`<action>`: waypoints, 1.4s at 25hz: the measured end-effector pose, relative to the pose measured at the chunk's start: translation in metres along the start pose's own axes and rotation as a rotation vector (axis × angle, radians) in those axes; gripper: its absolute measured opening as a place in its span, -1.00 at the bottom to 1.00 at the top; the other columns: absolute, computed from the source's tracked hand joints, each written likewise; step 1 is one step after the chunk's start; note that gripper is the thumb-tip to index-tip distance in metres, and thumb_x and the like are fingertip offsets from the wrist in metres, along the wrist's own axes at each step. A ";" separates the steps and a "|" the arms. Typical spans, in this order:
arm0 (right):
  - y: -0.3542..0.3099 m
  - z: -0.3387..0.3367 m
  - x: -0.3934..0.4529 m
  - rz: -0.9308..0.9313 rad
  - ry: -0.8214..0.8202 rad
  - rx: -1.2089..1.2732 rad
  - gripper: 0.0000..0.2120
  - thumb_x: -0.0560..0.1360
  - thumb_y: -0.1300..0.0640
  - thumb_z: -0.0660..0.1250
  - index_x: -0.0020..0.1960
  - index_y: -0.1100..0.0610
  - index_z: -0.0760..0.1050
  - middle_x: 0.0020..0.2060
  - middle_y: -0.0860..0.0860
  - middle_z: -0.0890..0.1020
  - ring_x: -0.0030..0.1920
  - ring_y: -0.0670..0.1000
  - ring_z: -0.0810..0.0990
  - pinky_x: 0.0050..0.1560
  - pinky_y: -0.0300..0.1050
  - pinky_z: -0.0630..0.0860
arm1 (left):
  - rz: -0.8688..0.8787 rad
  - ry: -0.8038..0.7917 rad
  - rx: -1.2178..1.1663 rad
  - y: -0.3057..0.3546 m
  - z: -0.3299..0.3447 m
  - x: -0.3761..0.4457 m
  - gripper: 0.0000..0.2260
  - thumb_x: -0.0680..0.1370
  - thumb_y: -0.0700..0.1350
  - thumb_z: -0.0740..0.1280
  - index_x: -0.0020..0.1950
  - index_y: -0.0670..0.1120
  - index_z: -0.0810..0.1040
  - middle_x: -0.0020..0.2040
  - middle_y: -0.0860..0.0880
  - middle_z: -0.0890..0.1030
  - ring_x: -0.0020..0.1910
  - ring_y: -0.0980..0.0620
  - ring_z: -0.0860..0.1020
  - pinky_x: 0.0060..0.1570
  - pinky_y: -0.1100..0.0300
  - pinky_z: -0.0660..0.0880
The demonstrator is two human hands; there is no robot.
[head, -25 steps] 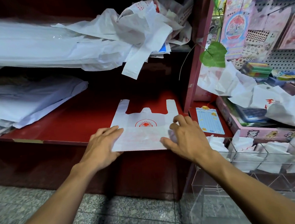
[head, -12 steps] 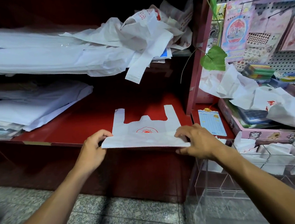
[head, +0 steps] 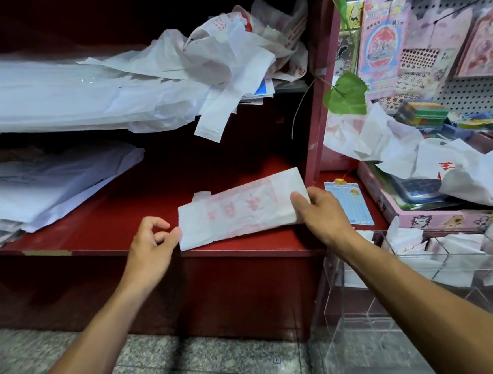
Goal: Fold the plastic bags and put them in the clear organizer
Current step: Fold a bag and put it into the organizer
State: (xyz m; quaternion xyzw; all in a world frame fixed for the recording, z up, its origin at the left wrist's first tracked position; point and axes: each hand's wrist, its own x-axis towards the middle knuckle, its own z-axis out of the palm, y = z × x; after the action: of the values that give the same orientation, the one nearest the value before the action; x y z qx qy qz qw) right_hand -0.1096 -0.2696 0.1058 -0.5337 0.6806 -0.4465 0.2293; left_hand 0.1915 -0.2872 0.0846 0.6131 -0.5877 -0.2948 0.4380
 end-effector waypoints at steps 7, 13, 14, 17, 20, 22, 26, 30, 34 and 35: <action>0.008 -0.001 0.003 0.153 -0.081 -0.080 -0.62 0.45 0.19 0.32 0.25 0.06 0.38 0.02 -0.01 0.59 0.06 0.08 0.57 0.07 0.01 0.54 | 0.039 -0.223 0.034 -0.006 -0.005 0.004 -0.66 0.19 0.20 0.53 -0.10 0.12 0.66 -0.24 0.19 0.64 -0.16 0.16 0.55 0.06 0.09 0.43; 0.008 -0.013 0.000 0.121 -0.050 -0.098 -0.42 0.42 0.26 0.39 0.38 0.05 0.27 -0.19 0.01 0.57 -0.09 0.07 0.58 -0.09 -0.06 0.50 | 0.131 -0.238 0.247 -0.008 -0.005 0.005 -0.73 0.21 0.17 0.57 -0.14 0.35 0.65 -0.13 0.29 0.61 -0.01 0.15 0.57 0.25 -0.18 0.40; 0.010 -0.013 -0.003 0.077 -0.055 -0.226 -0.45 0.43 0.22 0.38 0.36 0.07 0.28 -0.17 0.03 0.59 -0.07 0.11 0.59 -0.06 -0.02 0.50 | 0.171 -0.222 0.276 -0.008 -0.003 0.003 -0.76 0.28 0.06 0.60 -0.18 0.34 0.63 -0.12 0.28 0.60 0.00 0.14 0.57 0.24 -0.19 0.40; 0.013 -0.013 -0.012 -0.113 0.011 -0.721 -0.59 0.48 0.08 0.35 0.27 0.10 0.33 0.05 0.10 0.56 0.08 0.19 0.51 0.01 0.05 0.41 | 0.242 -0.175 0.327 -0.010 -0.002 -0.001 -0.66 0.36 -0.07 0.59 -0.20 0.37 0.56 -0.08 0.25 0.61 -0.01 0.14 0.57 0.20 -0.18 0.41; 0.006 -0.013 -0.015 -0.344 -0.041 -0.756 -0.55 0.52 -0.14 0.22 0.31 0.08 0.37 0.21 0.06 0.45 0.18 0.15 0.43 0.10 0.04 0.35 | 0.308 -0.157 0.351 -0.013 -0.002 -0.001 -0.63 0.36 -0.10 0.60 -0.19 0.37 0.56 -0.17 0.20 0.59 -0.11 0.09 0.53 0.07 -0.14 0.45; 0.002 -0.012 -0.018 -0.395 -0.272 -0.764 -0.37 0.47 -0.32 0.13 0.41 0.01 0.33 0.36 0.00 0.41 0.27 0.11 0.40 0.21 0.05 0.33 | 0.371 -0.138 0.367 -0.017 -0.003 -0.001 -0.66 0.34 -0.16 0.60 -0.19 0.28 0.61 -0.15 0.18 0.54 -0.11 0.05 0.46 0.01 -0.02 0.44; 0.002 -0.010 -0.021 -0.371 -0.422 -0.935 -0.28 0.40 -0.28 0.41 0.44 -0.02 0.27 0.34 -0.03 0.38 0.29 0.08 0.35 0.25 0.04 0.34 | 0.484 -0.160 0.477 -0.022 -0.002 -0.002 -0.69 0.34 -0.17 0.60 -0.02 0.11 0.63 0.08 0.24 0.49 0.07 0.08 0.38 0.08 0.04 0.35; 0.001 -0.014 -0.021 -0.356 -0.425 -0.881 -0.31 0.37 -0.16 0.50 0.41 -0.02 0.34 0.26 -0.02 0.41 0.22 0.06 0.37 0.19 0.00 0.40 | 0.451 -0.183 0.379 -0.026 0.000 0.004 -0.54 0.33 -0.30 0.57 0.03 0.19 0.62 -0.02 0.19 0.54 -0.11 0.04 0.47 -0.02 -0.06 0.41; 0.007 -0.024 -0.022 -0.329 -0.459 -0.727 -0.50 0.37 0.01 0.50 0.27 -0.02 0.46 0.32 -0.06 0.39 0.23 0.02 0.38 0.23 -0.02 0.42 | 0.487 -0.192 0.425 -0.028 -0.003 0.000 -0.58 0.32 -0.29 0.58 -0.07 0.19 0.59 0.14 0.27 0.51 0.10 0.09 0.41 0.07 -0.04 0.33; 0.008 -0.026 -0.023 -0.334 -0.466 -0.725 -0.54 0.36 0.04 0.50 0.22 0.00 0.46 0.35 -0.05 0.38 0.25 0.02 0.39 0.23 -0.03 0.42 | 0.500 -0.224 0.461 -0.028 -0.002 -0.002 -0.57 0.33 -0.26 0.58 -0.02 0.20 0.54 0.25 0.26 0.46 0.23 0.12 0.37 0.11 0.01 0.25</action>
State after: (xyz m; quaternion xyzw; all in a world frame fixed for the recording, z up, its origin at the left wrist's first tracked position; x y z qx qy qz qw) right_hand -0.1268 -0.2386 0.1083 -0.7681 0.6277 -0.0786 0.0996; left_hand 0.2057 -0.2868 0.0608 0.4971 -0.8149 -0.1034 0.2796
